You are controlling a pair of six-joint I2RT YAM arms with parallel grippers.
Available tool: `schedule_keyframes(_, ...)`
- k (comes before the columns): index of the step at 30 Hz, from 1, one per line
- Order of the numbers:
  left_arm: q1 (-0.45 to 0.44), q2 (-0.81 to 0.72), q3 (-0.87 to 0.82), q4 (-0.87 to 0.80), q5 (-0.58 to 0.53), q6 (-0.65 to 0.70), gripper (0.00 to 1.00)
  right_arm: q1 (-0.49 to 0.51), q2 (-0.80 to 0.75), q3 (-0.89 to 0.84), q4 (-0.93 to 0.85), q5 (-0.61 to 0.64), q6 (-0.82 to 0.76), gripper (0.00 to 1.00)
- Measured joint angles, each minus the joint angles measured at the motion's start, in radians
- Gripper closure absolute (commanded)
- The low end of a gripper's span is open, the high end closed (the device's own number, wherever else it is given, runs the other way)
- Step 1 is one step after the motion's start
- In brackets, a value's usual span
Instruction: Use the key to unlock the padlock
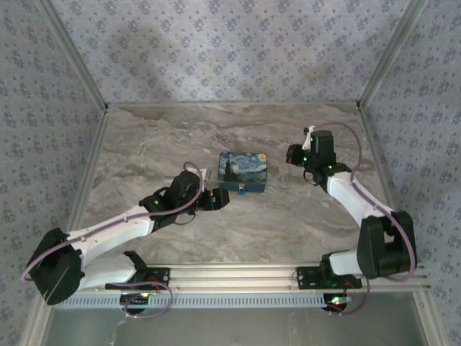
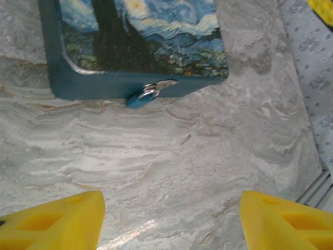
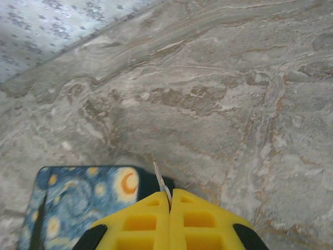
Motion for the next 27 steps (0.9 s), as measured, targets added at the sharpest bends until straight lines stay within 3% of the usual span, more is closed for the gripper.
schedule_keyframes(14,-0.002,0.016,-0.019,0.043,-0.044,-0.024,0.30,0.049,0.389,0.211,0.097,0.053,-0.002,1.00)
schedule_keyframes(27,-0.002,0.069,-0.023,0.051,-0.058,-0.034,0.29,0.130,0.473,0.241,0.119,0.060,0.010,1.00)
